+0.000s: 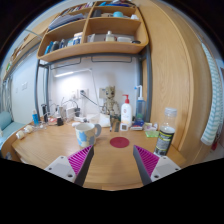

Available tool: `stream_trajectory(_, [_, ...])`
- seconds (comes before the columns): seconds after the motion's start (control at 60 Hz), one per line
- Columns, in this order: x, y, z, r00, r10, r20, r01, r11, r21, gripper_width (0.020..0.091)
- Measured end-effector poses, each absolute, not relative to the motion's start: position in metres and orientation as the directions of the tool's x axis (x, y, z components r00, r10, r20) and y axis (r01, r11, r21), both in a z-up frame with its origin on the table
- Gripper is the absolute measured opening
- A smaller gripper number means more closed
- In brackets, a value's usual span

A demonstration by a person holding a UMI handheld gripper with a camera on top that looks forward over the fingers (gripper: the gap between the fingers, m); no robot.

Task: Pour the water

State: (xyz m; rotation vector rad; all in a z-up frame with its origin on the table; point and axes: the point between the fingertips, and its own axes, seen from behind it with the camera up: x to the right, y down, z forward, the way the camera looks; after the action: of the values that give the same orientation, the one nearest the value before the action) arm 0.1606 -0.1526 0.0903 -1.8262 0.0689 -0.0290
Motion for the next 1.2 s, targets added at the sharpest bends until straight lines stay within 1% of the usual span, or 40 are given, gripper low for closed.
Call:
stream_trajectory(0.083, [0.201, -0.162, 0.082, 0.993, -0.119, -0.016, -0.045, -0.249, -0.967, 0.0806])
stream_trajectory(0.233, [0.265, -0.16, 0.081, 0.976, -0.216, -0.015, -0.063, -0.218, -0.974, 0.0806])
stream_trajectory(0.4, [0.312, -0.134, 0.084, 0.964, -0.265, -0.034, -0.081, -0.166, -0.983, 0.0808])
stream_trajectory(0.583, [0.349, -0.101, 0.088, 0.954, -0.301, 0.002, -0.036, -0.121, -0.992, 0.0796])
stream_trajectory(0.65, [0.354, -0.093, 0.087, 0.952, -0.305, 0.01, -0.027, -0.117, -0.993, 0.0754])
stream_trajectory(0.683, [0.355, -0.089, 0.088, 0.953, -0.303, 0.009, -0.025, -0.109, -0.994, 0.071])
stream_trajectory(0.767, [0.356, -0.084, 0.09, 0.953, -0.302, 0.011, -0.019, -0.097, -0.995, 0.0571])
stream_trajectory(0.817, [0.356, -0.082, 0.09, 0.955, -0.296, 0.009, -0.019, -0.091, -0.996, 0.0441])
stream_trajectory(0.9, [0.354, -0.079, 0.09, 0.957, -0.289, 0.015, -0.012, -0.092, -0.996, 0.0429])
stream_trajectory(0.95, [0.353, -0.078, 0.089, 0.959, -0.282, 0.019, -0.009, -0.094, -0.996, 0.0402])
stream_trajectory(1.033, [0.352, -0.076, 0.089, 0.963, -0.27, 0.012, -0.013, -0.093, -0.996, 0.0315])
stream_trajectory(1.05, [0.353, -0.077, 0.089, 0.962, -0.273, 0.007, -0.018, -0.091, -0.996, 0.0313])
stream_trajectory(1.067, [0.353, -0.077, 0.089, 0.963, -0.271, 0.004, -0.02, -0.088, -0.996, 0.0283])
stream_trajectory(1.083, [0.353, -0.077, 0.09, 0.963, -0.269, 0.003, -0.022, -0.087, -0.996, 0.0272])
stream_trajectory(1.2, [0.352, -0.078, 0.089, 0.963, -0.269, 0.005, -0.021, -0.093, -0.995, 0.0261])
